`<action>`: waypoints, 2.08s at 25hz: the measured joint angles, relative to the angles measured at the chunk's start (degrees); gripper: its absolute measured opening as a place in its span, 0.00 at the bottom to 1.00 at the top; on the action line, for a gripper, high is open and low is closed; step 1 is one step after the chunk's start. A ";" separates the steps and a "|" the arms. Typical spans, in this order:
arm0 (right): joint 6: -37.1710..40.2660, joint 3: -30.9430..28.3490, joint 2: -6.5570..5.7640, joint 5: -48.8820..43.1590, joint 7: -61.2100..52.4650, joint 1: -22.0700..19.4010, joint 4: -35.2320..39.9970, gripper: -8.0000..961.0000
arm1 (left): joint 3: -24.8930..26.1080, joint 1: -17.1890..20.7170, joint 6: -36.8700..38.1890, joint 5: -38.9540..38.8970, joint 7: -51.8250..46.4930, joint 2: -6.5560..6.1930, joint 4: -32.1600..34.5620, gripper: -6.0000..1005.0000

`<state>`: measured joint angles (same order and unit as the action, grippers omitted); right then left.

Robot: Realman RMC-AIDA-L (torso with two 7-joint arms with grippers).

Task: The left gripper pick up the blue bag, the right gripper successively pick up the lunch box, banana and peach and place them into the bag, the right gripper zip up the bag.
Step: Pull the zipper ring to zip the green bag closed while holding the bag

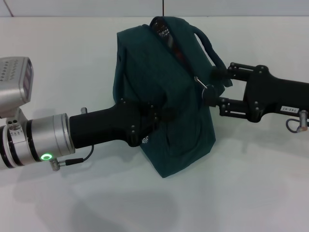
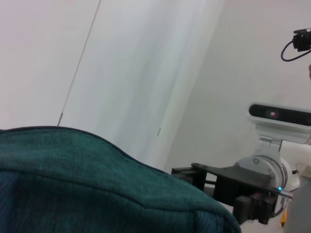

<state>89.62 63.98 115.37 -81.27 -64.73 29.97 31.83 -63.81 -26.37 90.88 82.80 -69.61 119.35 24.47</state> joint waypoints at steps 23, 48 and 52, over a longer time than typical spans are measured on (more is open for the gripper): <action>0.35 3.08 0.31 1.25 -1.03 -1.48 -0.42 0.52 | 0.78 0.09 0.01 0.03 -0.08 0.01 -0.21 0.05; 2.08 2.99 0.28 2.72 -3.79 -1.67 -3.95 0.38 | 0.70 -0.03 0.00 0.09 -0.26 0.01 -0.22 0.05; 1.60 3.08 0.45 2.72 -3.82 -1.14 -5.45 0.38 | 0.70 -0.08 0.00 0.09 -0.26 0.01 -0.14 0.05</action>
<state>91.22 67.06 115.82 -78.54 -68.55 28.83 26.38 -63.11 -26.45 90.87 82.89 -69.88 119.36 24.33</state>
